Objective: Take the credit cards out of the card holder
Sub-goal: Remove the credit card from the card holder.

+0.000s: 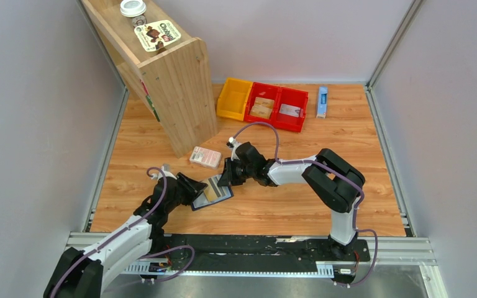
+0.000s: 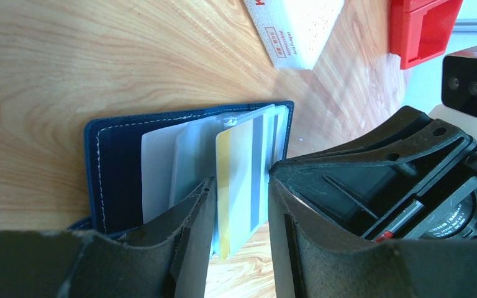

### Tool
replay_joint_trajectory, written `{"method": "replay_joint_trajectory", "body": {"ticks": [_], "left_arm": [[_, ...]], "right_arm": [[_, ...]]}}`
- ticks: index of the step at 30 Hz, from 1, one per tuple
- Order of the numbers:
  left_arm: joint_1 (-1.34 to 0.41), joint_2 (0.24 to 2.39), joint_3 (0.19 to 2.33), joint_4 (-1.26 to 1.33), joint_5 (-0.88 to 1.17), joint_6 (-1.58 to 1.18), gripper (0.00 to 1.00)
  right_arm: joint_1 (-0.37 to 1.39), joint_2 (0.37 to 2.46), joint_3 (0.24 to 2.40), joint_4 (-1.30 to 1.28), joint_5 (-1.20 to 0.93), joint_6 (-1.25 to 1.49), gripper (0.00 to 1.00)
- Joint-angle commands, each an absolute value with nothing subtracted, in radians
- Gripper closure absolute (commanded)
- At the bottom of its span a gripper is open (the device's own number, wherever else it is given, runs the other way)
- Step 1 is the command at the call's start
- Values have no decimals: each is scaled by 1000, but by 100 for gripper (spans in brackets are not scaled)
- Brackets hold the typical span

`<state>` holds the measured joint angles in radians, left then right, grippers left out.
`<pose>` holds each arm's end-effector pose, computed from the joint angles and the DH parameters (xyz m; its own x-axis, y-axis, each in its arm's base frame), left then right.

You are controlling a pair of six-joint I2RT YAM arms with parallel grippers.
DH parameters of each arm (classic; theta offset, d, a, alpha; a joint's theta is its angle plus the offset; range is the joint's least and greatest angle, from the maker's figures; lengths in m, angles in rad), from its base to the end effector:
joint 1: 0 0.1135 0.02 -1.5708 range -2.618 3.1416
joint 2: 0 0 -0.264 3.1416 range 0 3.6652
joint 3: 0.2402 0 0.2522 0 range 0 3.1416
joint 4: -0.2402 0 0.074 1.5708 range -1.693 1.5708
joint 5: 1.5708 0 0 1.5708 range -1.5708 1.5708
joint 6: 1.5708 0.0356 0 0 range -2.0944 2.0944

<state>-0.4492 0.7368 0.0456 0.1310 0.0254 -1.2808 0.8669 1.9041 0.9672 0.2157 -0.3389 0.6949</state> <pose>0.1296 -0.0635 0.1227 -0.5714 -0.7880 -0.2293 -0.3290 0.4759 -0.8156 0.2373 0.2978 0.1301 -0.8921 -0.1177 -0.4363 -0.4027 0.6450 0.6495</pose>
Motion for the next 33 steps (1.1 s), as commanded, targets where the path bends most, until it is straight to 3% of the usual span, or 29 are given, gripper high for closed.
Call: {"method": "replay_joint_trajectory", "body": {"ticks": [1, 11, 17, 24, 33], "left_arm": [[-445, 764, -66, 216, 37, -1269, 55], [-443, 914, -67, 316, 58, -1273, 56], [-445, 992, -72, 406, 101, -1285, 67], [-445, 817, -69, 278, 92, -1284, 74], [-445, 626, -63, 190, 81, -1282, 76]], "right_arm": [[854, 1950, 931, 101, -258, 647, 87], [854, 1947, 927, 103, -259, 650, 87], [853, 1944, 925, 100, -255, 649, 87], [847, 1945, 913, 98, -249, 647, 87], [839, 1956, 920, 97, -250, 653, 87]]}}
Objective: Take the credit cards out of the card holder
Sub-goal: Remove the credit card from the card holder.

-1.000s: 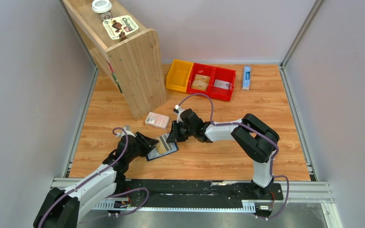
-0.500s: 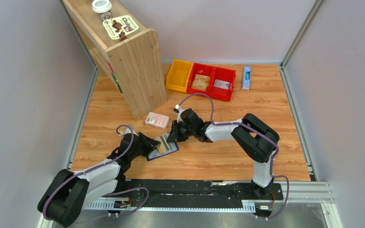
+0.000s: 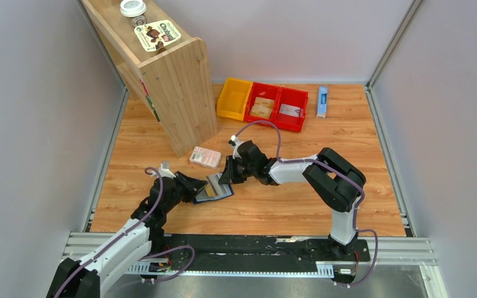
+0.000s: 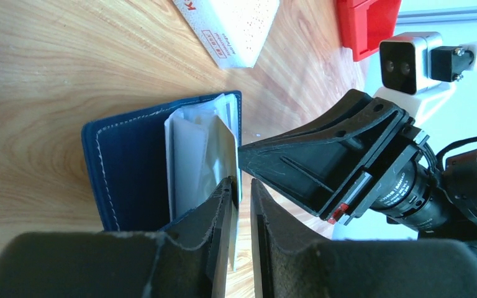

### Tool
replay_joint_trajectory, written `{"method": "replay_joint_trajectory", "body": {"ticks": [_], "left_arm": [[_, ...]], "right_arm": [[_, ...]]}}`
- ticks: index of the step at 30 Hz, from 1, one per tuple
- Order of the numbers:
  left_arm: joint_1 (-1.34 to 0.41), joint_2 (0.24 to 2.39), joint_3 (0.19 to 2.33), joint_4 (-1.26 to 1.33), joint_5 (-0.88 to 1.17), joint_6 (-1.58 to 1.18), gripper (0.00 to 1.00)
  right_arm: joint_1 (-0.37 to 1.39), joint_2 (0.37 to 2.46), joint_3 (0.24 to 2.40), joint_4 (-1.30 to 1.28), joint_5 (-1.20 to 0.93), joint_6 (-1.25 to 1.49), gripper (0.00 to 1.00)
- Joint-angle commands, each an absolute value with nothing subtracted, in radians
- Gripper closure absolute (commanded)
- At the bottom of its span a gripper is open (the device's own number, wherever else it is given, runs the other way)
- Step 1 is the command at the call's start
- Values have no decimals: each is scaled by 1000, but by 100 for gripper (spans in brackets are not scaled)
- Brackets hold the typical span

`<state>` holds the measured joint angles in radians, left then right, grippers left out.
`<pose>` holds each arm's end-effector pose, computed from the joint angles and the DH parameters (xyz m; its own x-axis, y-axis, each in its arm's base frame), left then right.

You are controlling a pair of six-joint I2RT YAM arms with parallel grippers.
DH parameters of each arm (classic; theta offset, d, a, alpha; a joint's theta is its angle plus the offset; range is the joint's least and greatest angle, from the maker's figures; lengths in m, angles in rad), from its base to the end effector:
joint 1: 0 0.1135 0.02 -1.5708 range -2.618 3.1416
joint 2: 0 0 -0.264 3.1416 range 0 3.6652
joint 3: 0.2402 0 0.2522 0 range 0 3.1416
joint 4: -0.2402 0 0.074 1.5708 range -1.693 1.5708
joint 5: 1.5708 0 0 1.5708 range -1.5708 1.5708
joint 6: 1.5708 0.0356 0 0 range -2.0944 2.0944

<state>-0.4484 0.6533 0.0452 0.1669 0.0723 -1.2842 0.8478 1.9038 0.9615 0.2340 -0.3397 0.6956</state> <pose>0.1293 -0.0651 0.1365 -0.5800 -0.7826 -0.2260 -0.2302 0.4237 -0.8761 0.2429 0.2932 0.1301 -0.8908 -0.0963 -0.4441 -0.3954 0.6458 0.6531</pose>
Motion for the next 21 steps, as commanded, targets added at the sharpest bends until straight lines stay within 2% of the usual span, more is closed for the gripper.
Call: {"method": "replay_joint_trajectory", "body": {"ticks": [1, 8, 15, 17, 19, 21], "left_arm": [[-445, 630, -63, 199, 83, -1282, 76], [-443, 689, -64, 244, 106, -1273, 83], [-445, 703, -49, 137, 74, -1272, 84], [-443, 704, -35, 82, 63, -1264, 87], [-445, 704, -15, 28, 51, -1247, 95], [-445, 700, 36, -88, 29, -1218, 100]], "right_arm": [[839, 1956, 920, 95, -250, 652, 88], [839, 1956, 919, 97, -247, 655, 88], [839, 1956, 923, 97, -244, 655, 88], [841, 1959, 927, 97, -244, 657, 88], [841, 1960, 928, 95, -244, 657, 88], [841, 1959, 930, 94, -244, 657, 88]]}}
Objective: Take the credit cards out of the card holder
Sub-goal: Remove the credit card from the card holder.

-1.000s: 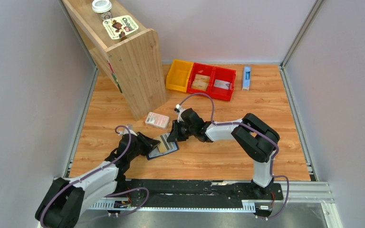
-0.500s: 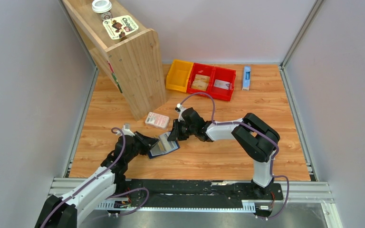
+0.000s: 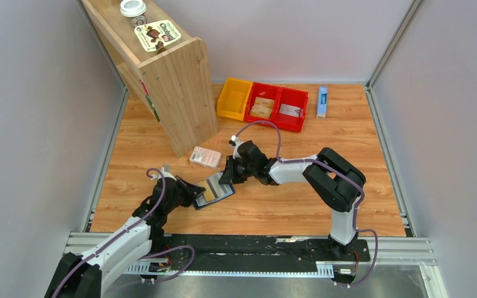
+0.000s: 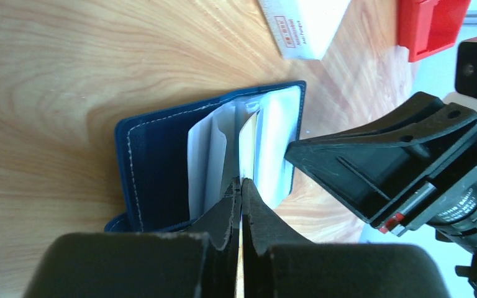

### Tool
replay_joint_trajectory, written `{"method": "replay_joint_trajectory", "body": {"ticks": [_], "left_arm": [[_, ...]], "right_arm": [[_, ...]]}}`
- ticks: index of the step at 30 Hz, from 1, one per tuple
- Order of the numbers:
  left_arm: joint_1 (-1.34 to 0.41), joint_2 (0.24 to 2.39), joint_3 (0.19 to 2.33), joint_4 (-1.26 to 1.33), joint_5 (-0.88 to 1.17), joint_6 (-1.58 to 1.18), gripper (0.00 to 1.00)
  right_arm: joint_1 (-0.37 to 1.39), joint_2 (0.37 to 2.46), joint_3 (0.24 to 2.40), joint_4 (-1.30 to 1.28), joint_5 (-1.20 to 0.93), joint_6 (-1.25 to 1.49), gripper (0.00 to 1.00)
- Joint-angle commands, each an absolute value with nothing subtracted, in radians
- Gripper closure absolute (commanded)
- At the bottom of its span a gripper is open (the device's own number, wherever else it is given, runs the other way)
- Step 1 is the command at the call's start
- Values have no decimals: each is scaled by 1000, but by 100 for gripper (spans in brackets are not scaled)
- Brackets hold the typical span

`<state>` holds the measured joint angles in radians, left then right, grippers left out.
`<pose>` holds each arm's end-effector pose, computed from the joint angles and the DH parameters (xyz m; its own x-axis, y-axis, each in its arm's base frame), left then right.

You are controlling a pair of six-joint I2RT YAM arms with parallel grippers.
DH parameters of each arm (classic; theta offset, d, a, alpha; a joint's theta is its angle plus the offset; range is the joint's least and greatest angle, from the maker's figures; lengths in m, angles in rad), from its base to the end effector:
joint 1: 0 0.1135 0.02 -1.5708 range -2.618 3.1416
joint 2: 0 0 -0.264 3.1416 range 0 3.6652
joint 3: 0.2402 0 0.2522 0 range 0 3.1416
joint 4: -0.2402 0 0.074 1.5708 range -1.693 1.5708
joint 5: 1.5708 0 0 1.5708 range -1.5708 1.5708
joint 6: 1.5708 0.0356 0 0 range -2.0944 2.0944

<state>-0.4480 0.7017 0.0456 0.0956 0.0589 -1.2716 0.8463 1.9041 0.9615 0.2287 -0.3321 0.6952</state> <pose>0.1269 -0.0633 0.1238 -0.5974 -0.7713 -0.2198 -0.3172 0.4789 -0.8186 0.2433 0.2924 0.1295 -0.8913 -0.0934 -0.4437 -0.3911 0.6535 0.6481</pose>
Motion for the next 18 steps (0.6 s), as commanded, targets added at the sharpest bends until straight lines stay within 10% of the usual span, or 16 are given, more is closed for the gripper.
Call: {"method": "replay_joint_trajectory", "body": {"ticks": [1, 18], "left_arm": [[-443, 699, 54, -119, 23, -1183, 100], [-445, 667, 370, -491, -25, -800, 100]], "right_arm": [[839, 1959, 930, 92, -242, 657, 88], [841, 1873, 1022, -77, -172, 629, 86]]}}
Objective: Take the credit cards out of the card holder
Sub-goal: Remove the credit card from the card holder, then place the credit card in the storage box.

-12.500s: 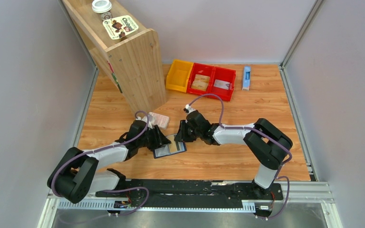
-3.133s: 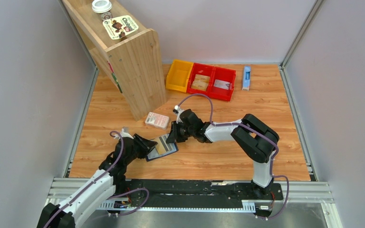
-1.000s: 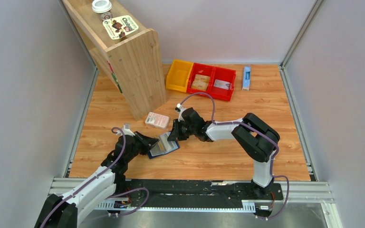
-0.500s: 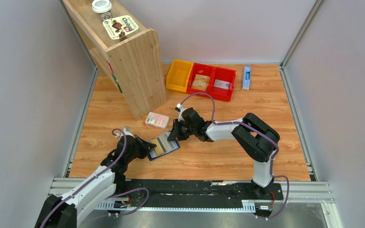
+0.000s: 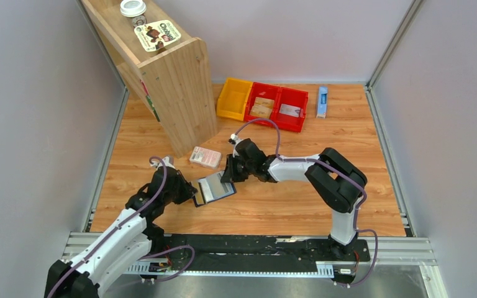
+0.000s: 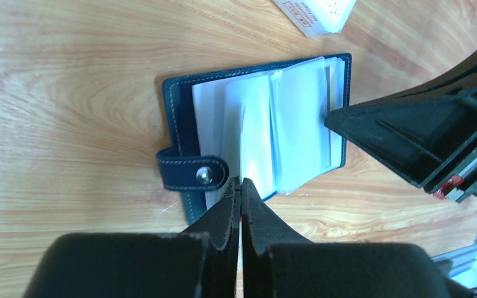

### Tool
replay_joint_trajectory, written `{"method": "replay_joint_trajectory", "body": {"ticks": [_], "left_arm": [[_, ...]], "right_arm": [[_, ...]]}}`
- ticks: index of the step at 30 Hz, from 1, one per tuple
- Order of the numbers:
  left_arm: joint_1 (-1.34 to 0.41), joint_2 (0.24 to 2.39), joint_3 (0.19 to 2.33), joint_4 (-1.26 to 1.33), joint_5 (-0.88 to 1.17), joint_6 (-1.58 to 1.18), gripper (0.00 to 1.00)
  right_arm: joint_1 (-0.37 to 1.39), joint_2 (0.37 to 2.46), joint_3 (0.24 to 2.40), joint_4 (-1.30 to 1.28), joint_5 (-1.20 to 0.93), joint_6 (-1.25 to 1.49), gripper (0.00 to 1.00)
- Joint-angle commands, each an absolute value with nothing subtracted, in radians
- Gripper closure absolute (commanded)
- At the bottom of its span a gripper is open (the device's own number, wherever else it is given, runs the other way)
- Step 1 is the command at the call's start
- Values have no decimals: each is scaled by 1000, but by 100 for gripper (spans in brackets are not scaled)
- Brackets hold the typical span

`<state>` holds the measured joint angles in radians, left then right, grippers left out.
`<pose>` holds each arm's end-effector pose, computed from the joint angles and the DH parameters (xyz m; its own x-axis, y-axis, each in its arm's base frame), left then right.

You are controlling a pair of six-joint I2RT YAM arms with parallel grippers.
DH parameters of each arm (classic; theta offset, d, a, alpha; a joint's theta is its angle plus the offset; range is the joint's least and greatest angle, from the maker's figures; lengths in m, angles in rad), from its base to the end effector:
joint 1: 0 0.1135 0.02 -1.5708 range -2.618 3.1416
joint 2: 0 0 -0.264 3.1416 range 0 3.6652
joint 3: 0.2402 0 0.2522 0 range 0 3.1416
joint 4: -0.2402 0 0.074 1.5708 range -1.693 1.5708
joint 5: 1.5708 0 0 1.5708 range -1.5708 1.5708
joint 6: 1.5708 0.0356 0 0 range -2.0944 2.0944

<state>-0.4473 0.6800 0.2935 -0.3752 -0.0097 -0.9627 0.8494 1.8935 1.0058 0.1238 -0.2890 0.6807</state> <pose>0.1296 -0.0618 0.1671 -0.7053 -0.5719 -0.4189 -0.2672 0.7618 -0.5901 0.2453 0.2943 0.1370 -0.8935 -0.1025 -0.4371 -0.3774 0.6988 0.6077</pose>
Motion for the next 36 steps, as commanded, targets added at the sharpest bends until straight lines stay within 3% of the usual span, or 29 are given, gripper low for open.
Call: {"method": "replay_joint_trajectory", "body": {"ticks": [1, 4, 9, 14, 21, 36], "left_arm": [[-445, 661, 396, -505, -23, -783, 100], [-445, 652, 457, -526, -18, -678, 100], [-454, 664, 607, -535, -8, -496, 100], [-547, 696, 736, -541, -82, -408, 100], [-787, 791, 865, -542, -279, -169, 100], [-982, 834, 868, -382, -376, 161, 100]], "right_arm": [[839, 1858, 1031, -89, -166, 633, 84], [839, 1800, 1075, -158, -147, 637, 75], [835, 1697, 1176, -329, -68, 681, 47], [830, 1592, 1267, -483, 0, 811, 27], [844, 1461, 1318, -497, 35, 962, 18], [903, 1486, 1402, -463, 17, 1081, 20]]}}
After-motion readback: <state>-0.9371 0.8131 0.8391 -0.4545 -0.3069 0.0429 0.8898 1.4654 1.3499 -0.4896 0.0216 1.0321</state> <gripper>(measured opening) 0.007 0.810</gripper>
